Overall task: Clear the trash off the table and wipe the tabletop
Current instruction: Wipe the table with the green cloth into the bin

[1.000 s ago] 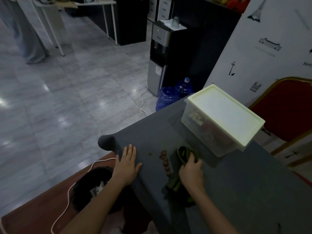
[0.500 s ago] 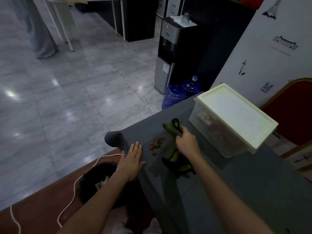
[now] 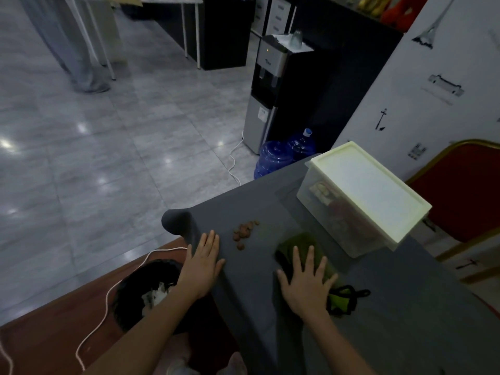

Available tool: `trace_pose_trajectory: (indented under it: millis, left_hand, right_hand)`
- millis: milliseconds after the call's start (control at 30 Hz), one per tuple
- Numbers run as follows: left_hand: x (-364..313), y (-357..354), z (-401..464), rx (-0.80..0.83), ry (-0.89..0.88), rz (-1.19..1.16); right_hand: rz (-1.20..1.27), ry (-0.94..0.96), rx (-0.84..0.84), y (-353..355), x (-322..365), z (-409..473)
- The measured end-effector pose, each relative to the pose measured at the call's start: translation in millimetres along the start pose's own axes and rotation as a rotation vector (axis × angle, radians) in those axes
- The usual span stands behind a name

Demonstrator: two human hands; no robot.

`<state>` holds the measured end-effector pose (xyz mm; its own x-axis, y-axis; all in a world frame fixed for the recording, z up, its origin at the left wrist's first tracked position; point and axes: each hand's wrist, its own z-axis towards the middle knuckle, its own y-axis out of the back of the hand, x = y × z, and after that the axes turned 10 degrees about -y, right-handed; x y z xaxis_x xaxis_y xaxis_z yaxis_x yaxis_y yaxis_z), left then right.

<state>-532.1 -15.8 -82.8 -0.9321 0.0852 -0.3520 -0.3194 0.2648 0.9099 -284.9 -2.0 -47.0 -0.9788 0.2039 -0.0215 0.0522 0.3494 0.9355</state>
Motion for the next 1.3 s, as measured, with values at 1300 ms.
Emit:
trace_pose_trajectory:
  millis: [1300]
  left_hand:
    - [257, -310, -106, -0.582, 1.134, -1.132]
  right_hand:
    - [0.845, -0.389, 1.034, -334, 266, 56]
